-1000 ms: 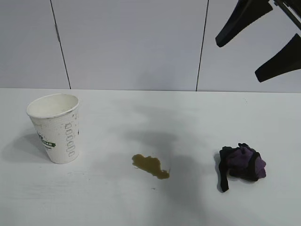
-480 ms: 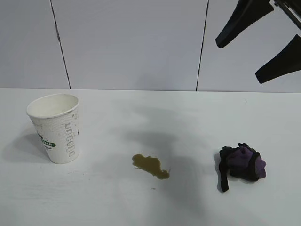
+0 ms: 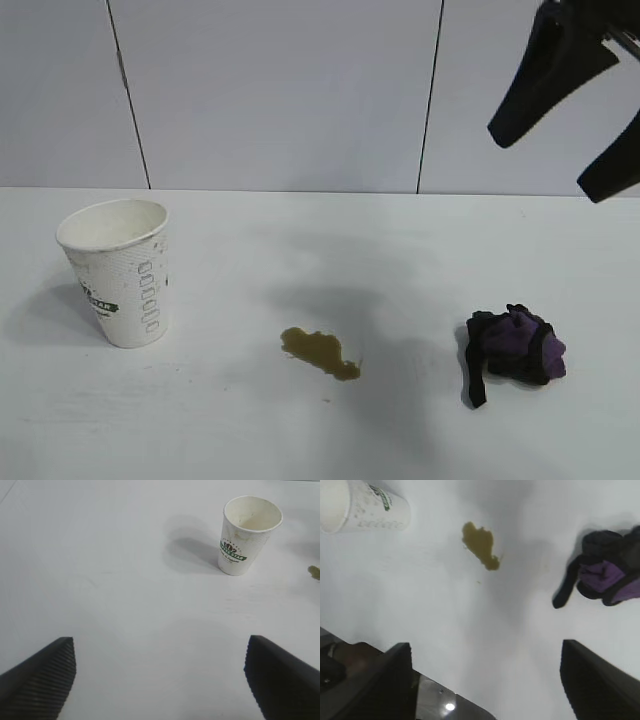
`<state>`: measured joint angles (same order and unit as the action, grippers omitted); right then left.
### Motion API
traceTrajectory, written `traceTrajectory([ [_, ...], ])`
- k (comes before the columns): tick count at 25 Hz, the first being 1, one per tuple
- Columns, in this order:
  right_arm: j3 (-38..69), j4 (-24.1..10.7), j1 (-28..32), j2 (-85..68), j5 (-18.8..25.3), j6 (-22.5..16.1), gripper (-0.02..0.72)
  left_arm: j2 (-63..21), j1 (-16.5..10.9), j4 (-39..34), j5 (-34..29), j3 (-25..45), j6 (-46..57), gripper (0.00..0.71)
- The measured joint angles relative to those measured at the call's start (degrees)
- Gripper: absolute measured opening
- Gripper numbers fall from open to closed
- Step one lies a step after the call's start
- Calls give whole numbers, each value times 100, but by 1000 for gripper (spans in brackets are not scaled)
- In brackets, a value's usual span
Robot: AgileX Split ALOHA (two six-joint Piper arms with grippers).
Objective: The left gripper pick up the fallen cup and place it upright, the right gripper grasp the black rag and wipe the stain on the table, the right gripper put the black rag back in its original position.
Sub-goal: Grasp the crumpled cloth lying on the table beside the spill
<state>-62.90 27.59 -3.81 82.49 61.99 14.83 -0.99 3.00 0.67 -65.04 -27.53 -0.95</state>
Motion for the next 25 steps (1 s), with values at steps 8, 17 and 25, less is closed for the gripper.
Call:
traceTrajectory([
  [8,0,-853,0,908,-491,5,563,0,86,-67,31,0,41,657],
  [17,0,-1019,0,2195,-1421,-1,563,0,86,-67,31,0,41,657],
  [25,-11,-1024,0,2744,-1707,-1,563,0,86,-67,31,0,41,657],
])
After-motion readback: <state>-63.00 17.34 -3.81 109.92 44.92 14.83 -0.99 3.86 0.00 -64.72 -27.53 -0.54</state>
